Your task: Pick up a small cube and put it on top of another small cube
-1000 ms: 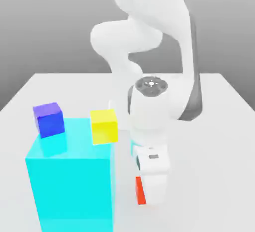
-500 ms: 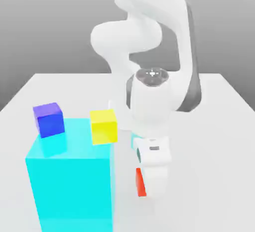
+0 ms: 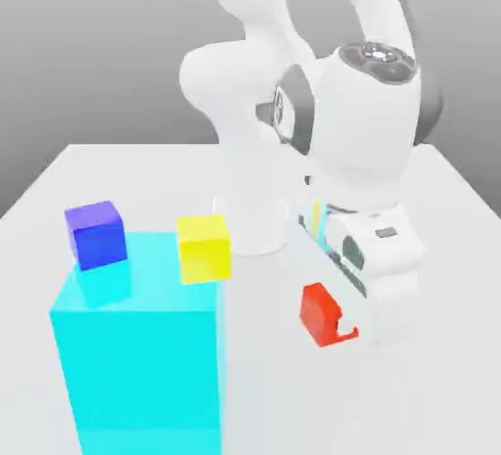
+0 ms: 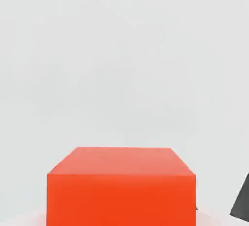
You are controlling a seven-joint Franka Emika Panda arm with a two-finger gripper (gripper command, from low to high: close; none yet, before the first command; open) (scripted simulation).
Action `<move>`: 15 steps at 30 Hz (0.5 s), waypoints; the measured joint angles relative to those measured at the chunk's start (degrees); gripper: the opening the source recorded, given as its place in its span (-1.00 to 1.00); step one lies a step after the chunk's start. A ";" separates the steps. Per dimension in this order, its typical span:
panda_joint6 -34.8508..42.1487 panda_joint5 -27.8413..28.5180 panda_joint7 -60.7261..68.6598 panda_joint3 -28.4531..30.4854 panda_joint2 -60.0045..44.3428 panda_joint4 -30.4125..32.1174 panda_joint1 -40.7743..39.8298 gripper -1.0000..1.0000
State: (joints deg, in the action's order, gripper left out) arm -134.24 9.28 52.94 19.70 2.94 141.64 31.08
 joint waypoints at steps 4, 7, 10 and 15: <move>9.70 6.64 3.28 0.76 4.90 -5.15 -2.67 -1.00; 14.71 8.44 8.57 3.53 9.25 -7.11 -5.39 -1.00; 18.04 8.07 15.50 7.82 13.97 -7.68 -8.53 -1.00; 22.03 7.49 26.02 15.27 21.80 -7.61 -12.94 -1.00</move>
State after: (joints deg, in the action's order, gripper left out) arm -112.22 16.77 78.96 34.97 24.74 134.03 18.13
